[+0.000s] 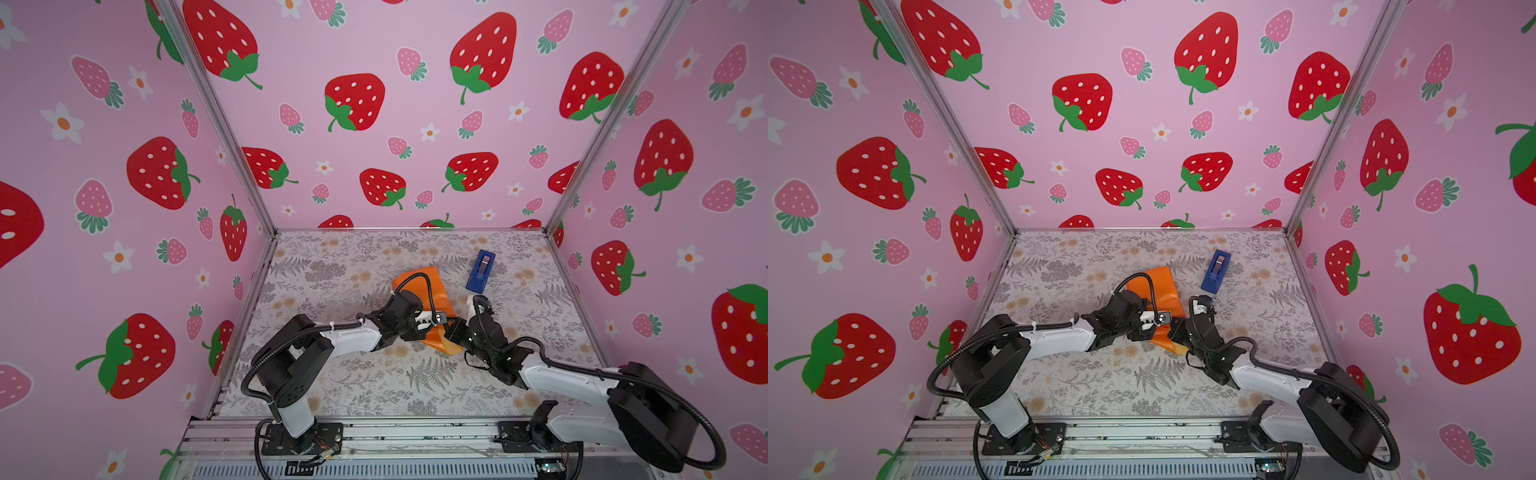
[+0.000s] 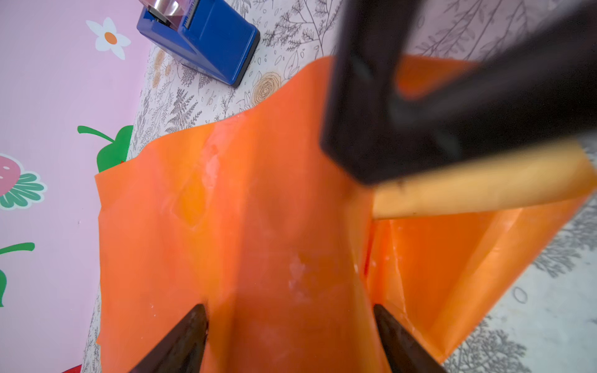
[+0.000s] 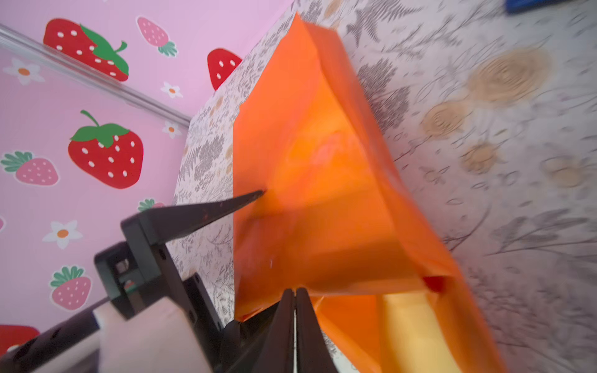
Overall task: Wrap a gift box in wrapping paper
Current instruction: Fold the wrapping paper for the gift box.
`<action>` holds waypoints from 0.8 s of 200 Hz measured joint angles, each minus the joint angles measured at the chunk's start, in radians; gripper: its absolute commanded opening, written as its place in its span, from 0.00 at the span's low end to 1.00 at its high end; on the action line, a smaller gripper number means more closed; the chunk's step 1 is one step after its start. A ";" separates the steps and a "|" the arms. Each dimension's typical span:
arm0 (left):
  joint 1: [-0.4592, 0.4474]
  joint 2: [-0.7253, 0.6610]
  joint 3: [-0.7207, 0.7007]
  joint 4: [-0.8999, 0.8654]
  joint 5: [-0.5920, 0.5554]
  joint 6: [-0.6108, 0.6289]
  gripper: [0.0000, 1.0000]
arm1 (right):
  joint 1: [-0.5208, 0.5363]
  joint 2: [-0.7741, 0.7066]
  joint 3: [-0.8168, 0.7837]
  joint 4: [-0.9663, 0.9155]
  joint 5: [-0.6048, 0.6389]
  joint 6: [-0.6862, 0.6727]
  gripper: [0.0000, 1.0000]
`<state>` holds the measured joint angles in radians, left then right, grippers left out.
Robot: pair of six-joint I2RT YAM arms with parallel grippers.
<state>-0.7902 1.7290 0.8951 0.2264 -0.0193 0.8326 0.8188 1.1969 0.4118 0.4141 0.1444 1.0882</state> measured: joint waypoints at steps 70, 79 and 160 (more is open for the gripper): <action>0.000 0.002 0.005 -0.009 0.000 0.000 0.79 | -0.283 -0.042 -0.075 -0.124 -0.288 -0.188 0.41; 0.000 0.002 0.005 -0.011 -0.001 0.000 0.79 | -0.285 -0.042 -0.077 -0.122 -0.320 -0.208 0.45; 0.000 0.002 0.005 -0.012 -0.007 0.000 0.78 | -0.285 0.144 -0.024 -0.067 -0.397 -0.292 0.49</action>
<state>-0.7902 1.7313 0.9005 0.2146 -0.0261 0.8326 0.5343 1.3407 0.3882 0.3470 -0.2527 0.7963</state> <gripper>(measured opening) 0.785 0.496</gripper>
